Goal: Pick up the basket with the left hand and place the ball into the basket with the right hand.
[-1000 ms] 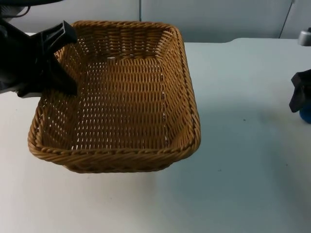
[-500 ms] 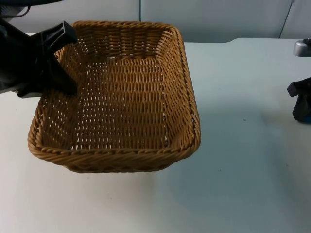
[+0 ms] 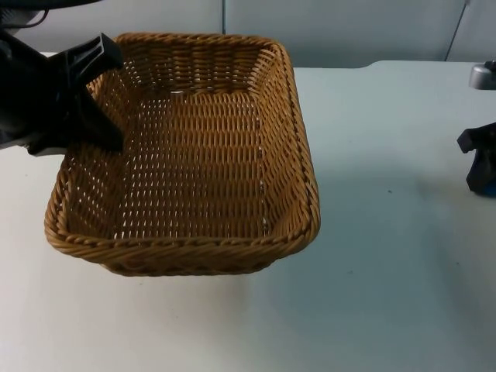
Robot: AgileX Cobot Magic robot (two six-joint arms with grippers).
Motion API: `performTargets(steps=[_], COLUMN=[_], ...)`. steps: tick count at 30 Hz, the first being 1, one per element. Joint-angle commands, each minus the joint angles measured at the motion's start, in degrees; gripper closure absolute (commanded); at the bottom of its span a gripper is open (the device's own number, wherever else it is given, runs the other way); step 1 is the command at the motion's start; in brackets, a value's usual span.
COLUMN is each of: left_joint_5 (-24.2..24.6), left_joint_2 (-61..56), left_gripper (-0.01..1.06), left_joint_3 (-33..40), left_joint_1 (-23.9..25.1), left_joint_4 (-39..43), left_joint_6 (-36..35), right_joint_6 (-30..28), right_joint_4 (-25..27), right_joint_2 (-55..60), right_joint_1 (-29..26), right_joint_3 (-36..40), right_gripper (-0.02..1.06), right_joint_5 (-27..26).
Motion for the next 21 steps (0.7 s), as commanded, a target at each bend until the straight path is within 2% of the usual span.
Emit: performTargets(steps=[1,16,21], left_joint_5=[0.4,0.6,1.0], left_joint_2=[-0.8,-0.8,-0.8], left_gripper=[1.05,1.05,1.05], left_joint_3=[-0.1,-0.1,-0.1], left_joint_1=[0.0,0.0,0.0], left_joint_4=[-1.3,-1.3,-1.3], left_joint_6=[-0.4,-0.5,-0.6], right_joint_6=[0.5,2.4,2.9], right_joint_4=[-0.1,-0.1,-0.2], right_joint_2=[-1.7,-20.5,-25.0], right_joint_1=[0.1,0.1,0.3], right_joint_3=[-0.5,-0.5,-0.5], right_gripper=[1.05,1.05,1.05], right_joint_5=[0.9,8.9,10.0])
